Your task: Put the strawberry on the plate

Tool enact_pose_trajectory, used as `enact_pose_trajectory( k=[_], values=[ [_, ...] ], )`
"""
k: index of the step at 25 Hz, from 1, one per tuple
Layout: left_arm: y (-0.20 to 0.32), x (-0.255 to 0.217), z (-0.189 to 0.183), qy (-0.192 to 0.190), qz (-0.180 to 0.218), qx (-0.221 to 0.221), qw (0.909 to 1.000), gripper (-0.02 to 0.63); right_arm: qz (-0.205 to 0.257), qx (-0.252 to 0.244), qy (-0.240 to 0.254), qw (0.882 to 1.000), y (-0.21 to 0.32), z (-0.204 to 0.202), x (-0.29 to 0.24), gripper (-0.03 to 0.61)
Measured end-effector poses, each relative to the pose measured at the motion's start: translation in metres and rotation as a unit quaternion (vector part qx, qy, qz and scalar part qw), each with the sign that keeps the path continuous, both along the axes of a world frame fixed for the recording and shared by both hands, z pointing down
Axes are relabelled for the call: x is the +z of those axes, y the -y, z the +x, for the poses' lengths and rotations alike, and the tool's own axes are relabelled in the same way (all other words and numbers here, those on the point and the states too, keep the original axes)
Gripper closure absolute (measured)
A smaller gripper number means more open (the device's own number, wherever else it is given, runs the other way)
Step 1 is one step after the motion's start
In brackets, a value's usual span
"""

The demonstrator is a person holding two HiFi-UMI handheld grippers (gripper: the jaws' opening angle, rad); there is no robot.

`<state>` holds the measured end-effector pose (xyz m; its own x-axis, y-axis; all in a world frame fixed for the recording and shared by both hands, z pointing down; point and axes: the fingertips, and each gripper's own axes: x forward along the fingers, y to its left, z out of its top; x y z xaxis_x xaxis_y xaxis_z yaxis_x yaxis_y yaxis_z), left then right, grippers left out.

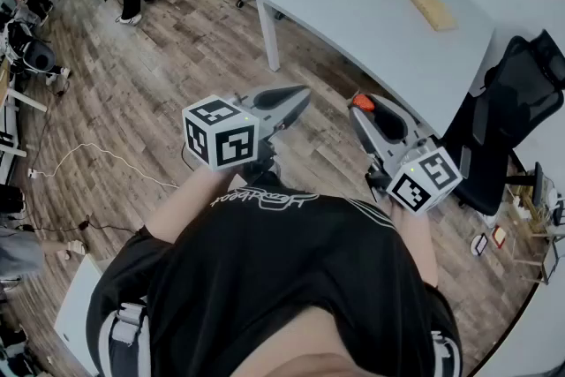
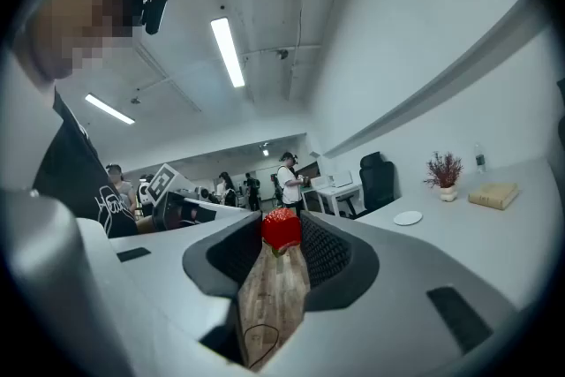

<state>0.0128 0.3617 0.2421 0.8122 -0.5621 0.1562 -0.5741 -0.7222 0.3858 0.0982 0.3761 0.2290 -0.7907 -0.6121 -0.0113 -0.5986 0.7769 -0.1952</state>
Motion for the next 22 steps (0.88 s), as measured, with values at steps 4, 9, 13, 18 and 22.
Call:
enact_pose_trajectory(
  k=[4,9,13,18,22],
  values=[
    [0.003,0.003,0.002,-0.004,-0.005,0.004,1.0000,0.607,-0.001,0.002,-0.001,1.000,0.004,0.001,0.001,0.446],
    [-0.003,0.002,0.006,0.004,0.000,0.009,1.0000,0.607,0.001,0.002,-0.001,1.000,0.000,0.001,0.001,0.446],
    [-0.009,0.004,0.009,0.003,0.001,0.011,0.9999,0.607,0.001,0.004,-0.003,1.000,-0.006,0.002,0.001,0.446],
    [-0.015,0.003,0.017,0.000,0.005,0.016,0.9999,0.607,0.006,0.013,-0.032,0.999,-0.009,0.007,0.007,0.446],
    [-0.015,0.008,0.012,0.000,0.000,0.013,0.9999,0.607,0.005,0.013,-0.028,1.000,-0.007,0.006,0.007,0.446]
  ],
)
